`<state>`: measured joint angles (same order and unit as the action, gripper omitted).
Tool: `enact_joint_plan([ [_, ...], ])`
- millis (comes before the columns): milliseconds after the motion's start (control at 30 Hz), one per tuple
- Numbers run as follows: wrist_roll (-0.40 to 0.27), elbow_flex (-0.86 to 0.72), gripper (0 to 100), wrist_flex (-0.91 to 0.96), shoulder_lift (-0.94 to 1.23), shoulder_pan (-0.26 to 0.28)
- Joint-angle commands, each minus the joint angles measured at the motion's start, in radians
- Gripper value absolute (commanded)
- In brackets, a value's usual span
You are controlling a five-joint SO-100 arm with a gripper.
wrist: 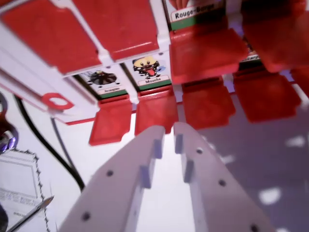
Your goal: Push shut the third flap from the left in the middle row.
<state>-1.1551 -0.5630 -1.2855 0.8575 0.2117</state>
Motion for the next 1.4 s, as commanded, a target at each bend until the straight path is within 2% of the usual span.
enact_joint_plan([
  [0, 0.002, 0.129, 2, 0.028, -0.002, -0.008],
  [400, -0.018, 0.225, 2, 0.081, -0.101, -0.031],
  [1367, -0.028, 0.313, 2, 0.175, -0.166, -0.064],
])
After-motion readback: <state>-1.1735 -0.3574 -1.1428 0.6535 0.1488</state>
